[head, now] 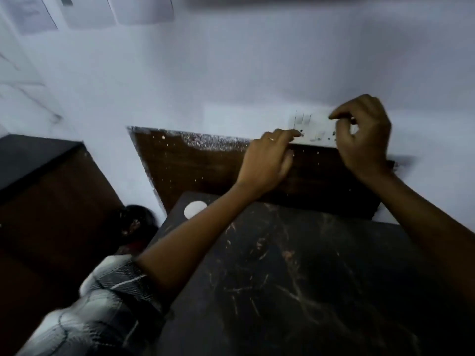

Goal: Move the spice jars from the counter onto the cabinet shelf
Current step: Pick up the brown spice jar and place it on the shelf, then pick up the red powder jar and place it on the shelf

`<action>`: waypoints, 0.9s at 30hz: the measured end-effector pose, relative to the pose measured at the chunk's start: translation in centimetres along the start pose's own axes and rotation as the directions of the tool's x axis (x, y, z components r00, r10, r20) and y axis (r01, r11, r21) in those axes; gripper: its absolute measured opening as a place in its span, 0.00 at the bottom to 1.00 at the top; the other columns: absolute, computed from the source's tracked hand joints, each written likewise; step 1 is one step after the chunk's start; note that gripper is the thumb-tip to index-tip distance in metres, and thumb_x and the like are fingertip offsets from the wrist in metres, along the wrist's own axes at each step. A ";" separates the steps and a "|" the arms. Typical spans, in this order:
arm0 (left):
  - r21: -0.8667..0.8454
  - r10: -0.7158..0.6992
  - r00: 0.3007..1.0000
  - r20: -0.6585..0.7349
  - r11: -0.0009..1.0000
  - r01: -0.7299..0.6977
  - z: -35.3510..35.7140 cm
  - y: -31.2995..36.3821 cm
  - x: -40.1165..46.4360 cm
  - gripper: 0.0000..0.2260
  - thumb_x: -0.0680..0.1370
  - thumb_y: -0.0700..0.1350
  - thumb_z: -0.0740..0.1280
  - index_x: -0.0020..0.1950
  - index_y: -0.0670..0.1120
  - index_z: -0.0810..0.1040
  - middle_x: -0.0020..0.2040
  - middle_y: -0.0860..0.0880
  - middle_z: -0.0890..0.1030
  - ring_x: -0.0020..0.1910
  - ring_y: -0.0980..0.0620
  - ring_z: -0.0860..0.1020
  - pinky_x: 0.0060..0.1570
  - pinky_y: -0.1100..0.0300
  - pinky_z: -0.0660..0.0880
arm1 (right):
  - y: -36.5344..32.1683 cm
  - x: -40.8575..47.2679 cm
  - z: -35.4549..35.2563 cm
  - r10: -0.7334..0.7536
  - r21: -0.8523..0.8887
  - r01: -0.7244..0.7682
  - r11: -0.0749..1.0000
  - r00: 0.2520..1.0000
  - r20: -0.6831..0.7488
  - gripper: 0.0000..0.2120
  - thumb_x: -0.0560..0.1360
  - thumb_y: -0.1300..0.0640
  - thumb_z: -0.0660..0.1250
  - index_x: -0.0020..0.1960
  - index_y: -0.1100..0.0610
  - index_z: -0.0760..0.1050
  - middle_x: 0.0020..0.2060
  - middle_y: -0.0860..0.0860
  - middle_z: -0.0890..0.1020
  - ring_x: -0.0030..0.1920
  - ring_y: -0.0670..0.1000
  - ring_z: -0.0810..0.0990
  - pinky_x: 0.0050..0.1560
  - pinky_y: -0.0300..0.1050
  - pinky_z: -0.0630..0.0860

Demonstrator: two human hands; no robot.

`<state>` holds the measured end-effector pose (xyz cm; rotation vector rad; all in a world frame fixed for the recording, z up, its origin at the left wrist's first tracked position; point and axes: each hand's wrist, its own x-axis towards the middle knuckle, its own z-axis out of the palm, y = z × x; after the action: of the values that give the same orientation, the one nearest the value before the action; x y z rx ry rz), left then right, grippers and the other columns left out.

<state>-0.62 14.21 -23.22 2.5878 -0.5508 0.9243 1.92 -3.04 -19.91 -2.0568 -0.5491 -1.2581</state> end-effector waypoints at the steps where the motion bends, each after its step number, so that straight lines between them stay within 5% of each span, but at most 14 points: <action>1: 0.014 -0.022 1.000 0.007 1.000 0.022 0.1 -1.6 -1.2 0.16 0.74 0.41 0.63 0.62 0.44 0.75 0.53 0.44 0.80 0.50 0.42 0.78 0.45 0.49 0.74 | -0.8 -0.7 1.3 0.002 0.025 -0.003 1.000 1.000 0.029 0.09 0.69 0.70 0.58 0.38 0.65 0.78 0.36 0.60 0.79 0.41 0.60 0.76 0.41 0.43 0.67; 9: 0.015 -0.231 0.971 0.060 0.973 0.231 1.0 -12.8 -10.0 0.17 0.74 0.43 0.62 0.63 0.48 0.72 0.54 0.46 0.77 0.52 0.45 0.75 0.45 0.51 0.71 | -5.7 -7.1 10.6 -0.030 0.127 -0.003 0.992 0.967 0.252 0.07 0.68 0.70 0.59 0.37 0.64 0.76 0.34 0.59 0.78 0.39 0.59 0.76 0.40 0.48 0.70; 15: -0.027 -0.408 0.892 0.196 0.907 0.421 2.8 -19.0 -16.0 0.23 0.72 0.44 0.65 0.67 0.46 0.69 0.64 0.45 0.73 0.62 0.44 0.72 0.55 0.50 0.71 | -8.4 -13.7 17.3 -0.002 0.081 -0.048 0.996 0.848 0.530 0.09 0.69 0.68 0.58 0.43 0.64 0.77 0.38 0.59 0.79 0.40 0.58 0.76 0.40 0.53 0.72; 21: -0.064 -0.566 0.751 0.339 0.783 0.619 4.8 -23.3 -20.1 0.31 0.74 0.43 0.66 0.74 0.42 0.59 0.73 0.41 0.62 0.71 0.41 0.62 0.67 0.48 0.63 | -9.8 -19.4 22.2 0.117 -0.006 -0.170 0.985 0.651 0.750 0.19 0.71 0.63 0.60 0.62 0.60 0.73 0.57 0.56 0.76 0.55 0.55 0.75 0.54 0.49 0.73; 27: -0.167 -0.559 0.603 0.569 0.639 0.751 6.5 -25.8 -22.4 0.47 0.65 0.53 0.66 0.77 0.41 0.46 0.77 0.42 0.54 0.76 0.43 0.54 0.74 0.47 0.54 | -10.0 -22.5 26.0 0.217 -0.129 -0.252 0.959 0.364 0.906 0.37 0.71 0.57 0.67 0.76 0.53 0.53 0.76 0.58 0.55 0.74 0.59 0.57 0.70 0.56 0.61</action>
<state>-1.25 39.29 -47.35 2.3020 0.1699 -0.0935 1.39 22.23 -45.26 -2.5644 -0.6808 0.2247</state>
